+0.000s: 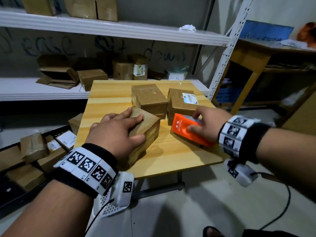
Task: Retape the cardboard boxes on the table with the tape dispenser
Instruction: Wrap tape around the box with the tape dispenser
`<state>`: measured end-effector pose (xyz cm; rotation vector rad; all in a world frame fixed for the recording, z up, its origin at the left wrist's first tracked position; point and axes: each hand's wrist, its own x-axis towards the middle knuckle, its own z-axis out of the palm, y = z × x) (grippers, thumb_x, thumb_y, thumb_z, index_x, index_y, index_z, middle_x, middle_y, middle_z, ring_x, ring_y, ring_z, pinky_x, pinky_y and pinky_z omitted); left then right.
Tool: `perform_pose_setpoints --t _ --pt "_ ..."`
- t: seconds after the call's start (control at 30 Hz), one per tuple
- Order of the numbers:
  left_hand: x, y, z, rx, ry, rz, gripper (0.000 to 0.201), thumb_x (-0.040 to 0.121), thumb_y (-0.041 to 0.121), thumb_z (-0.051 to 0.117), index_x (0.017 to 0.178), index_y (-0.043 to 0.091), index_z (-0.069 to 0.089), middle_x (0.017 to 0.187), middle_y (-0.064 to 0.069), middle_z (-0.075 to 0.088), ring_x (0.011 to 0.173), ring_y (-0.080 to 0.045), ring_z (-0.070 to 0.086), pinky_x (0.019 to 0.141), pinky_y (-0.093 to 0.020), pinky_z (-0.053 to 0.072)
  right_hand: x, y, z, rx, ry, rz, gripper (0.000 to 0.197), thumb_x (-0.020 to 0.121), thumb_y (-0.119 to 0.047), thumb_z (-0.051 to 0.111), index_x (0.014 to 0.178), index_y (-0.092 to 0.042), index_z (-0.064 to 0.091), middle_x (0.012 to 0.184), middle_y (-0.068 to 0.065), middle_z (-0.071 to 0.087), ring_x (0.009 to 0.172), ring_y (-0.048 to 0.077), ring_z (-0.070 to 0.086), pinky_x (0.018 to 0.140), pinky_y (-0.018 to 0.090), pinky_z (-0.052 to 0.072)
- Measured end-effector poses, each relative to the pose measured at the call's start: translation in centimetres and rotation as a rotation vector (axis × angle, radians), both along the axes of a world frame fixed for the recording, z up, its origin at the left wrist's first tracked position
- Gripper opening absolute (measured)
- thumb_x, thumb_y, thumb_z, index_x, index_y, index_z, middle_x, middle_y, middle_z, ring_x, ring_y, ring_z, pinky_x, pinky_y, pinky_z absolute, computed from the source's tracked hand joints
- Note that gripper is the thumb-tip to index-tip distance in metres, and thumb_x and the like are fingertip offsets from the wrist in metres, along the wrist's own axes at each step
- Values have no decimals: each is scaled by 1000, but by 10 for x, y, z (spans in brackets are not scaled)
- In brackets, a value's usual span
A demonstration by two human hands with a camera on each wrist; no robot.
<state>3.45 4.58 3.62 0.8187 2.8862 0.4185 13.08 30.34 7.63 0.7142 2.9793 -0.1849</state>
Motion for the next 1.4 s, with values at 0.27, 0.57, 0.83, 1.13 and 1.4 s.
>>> perform_pose_setpoints --t 0.27,0.57,0.83,1.13,1.4 --pt "3 0 1 -6 -4 -1 69 89 70 49 152 66 20 169 29 6 154 -23 18 118 -58 26 13 -14 -37 -33 97 -30 57 81 -69 73 123 -36 52 119 -3 67 92 19 59 77 34 51" --pt "1 0 -1 -8 13 -8 68 90 70 48 152 65 21 169 28 7 152 -23 21 117 -56 27 29 -69 -29 -727 613 -18 14 95 -42 70 102 -31 68 83 -7 69 74 10 66 66 33 59" --pt "4 1 0 -34 25 -10 89 65 85 23 152 67 19 169 29 7 151 -21 22 115 -57 32 -13 -88 -82 -1624 350 -432 44 93 -54 70 111 -15 61 76 6 60 51 18 56 45 23 36" --pt "4 0 -1 -15 27 -20 91 62 86 19 151 68 19 168 31 6 153 -20 20 116 -58 31 -26 -85 -102 -1360 521 -184 56 79 -56 83 120 -32 54 87 5 68 58 18 61 46 28 43" --pt "2 0 -3 -10 38 -33 94 59 86 29 151 68 20 168 31 7 151 -21 23 117 -57 33 -31 -76 -118 -1131 615 -90 55 58 -62 87 97 -50 52 84 5 70 60 19 65 57 34 49"
